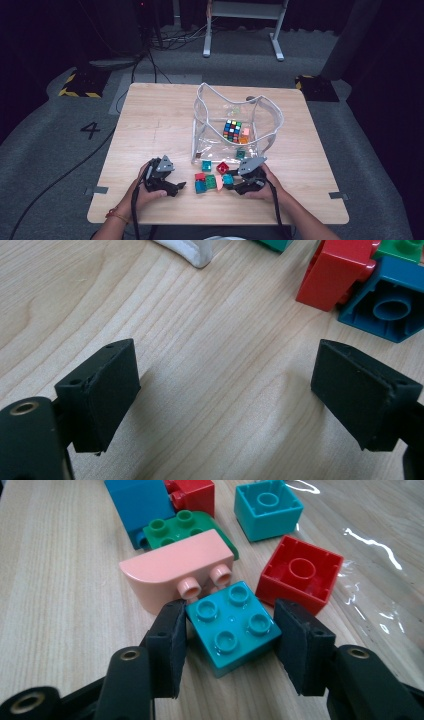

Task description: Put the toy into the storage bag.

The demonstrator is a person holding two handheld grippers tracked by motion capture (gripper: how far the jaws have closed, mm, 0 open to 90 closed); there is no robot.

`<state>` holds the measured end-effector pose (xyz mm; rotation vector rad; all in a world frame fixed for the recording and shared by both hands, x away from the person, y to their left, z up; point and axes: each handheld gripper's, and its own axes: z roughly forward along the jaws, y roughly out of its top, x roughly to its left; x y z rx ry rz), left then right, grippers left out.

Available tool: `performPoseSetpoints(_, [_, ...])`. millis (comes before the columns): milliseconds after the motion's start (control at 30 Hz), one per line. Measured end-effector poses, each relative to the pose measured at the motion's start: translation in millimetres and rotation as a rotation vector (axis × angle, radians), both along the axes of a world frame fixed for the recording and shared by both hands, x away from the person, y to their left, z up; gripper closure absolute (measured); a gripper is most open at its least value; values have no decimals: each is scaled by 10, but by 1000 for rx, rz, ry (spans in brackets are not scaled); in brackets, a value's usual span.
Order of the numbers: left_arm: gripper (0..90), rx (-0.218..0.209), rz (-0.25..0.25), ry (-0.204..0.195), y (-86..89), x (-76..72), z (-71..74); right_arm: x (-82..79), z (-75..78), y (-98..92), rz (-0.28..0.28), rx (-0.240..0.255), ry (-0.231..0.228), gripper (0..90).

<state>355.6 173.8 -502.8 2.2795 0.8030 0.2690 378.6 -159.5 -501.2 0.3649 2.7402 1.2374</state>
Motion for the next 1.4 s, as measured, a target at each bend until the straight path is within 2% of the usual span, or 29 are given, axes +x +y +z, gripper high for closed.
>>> performPoseSetpoints(33, [121, -2, 0, 1, -1, 0, -1, 1, 1, -5, -3, -1, -2, 505])
performPoseSetpoints(67, [122, -2, 0, 2, -1, 0, -1, -24, 11, -23, -31, -9, 20, 571])
performPoseSetpoints(100, [122, -2, 0, 2, -1, 0, -1, -2, 4, -35, -1, 8, -3, 591])
performPoseSetpoints(167, [122, -2, 0, 2, -1, -1, -1, -31, 5, -63, -19, 11, 36, 592])
performPoseSetpoints(200, [122, -1, 0, 3, -1, -1, 0, -15, -4, -64, 7, 22, 12, 592])
performPoseSetpoints(267, [122, -1, 1, 3, -1, -1, -1, -24, -3, -79, 5, 18, 10, 592])
performPoseSetpoints(300, [121, -2, 0, 2, -1, -1, -1, -48, 8, -86, -15, 6, 30, 593])
performPoseSetpoints(500, [122, -2, 0, 1, -1, -1, -1, -73, 64, -143, -16, 21, 10, 593])
performPoseSetpoints(567, [122, -1, 1, 0, 0, 0, 0, -59, 78, -189, 3, 29, -23, 594])
performPoseSetpoints(600, [122, -3, 0, 3, -1, -1, -2, -72, 90, -215, -14, 19, -9, 593])
performPoseSetpoints(667, [122, 0, 0, -1, 0, 0, 0, -56, 103, -289, -19, 31, -29, 594])
performPoseSetpoints(700, [122, 0, 1, -1, 0, -1, 0, -65, 117, -334, -37, 26, -14, 594])
performPoseSetpoints(767, [122, -2, 1, -2, -1, 0, -2, -63, 140, -429, -58, 29, -13, 594])
performPoseSetpoints(900, [122, 1, 0, -1, 0, 0, 1, -53, 173, -584, -71, 23, -32, 594])
performPoseSetpoints(1100, [122, -2, 0, 1, -1, -1, -1, -38, 252, -850, -132, 40, -48, 593])
performPoseSetpoints(1133, [122, 0, 0, -1, 0, 0, 0, -34, 264, -886, -141, 40, -65, 593])
performPoseSetpoints(1300, [122, -1, -1, 3, -1, -1, 0, -24, 328, -1063, -206, 38, -75, 593])
performPoseSetpoints(1400, [122, 0, 0, 0, 0, 0, 0, 7, 407, -1205, -252, 63, -85, 594])
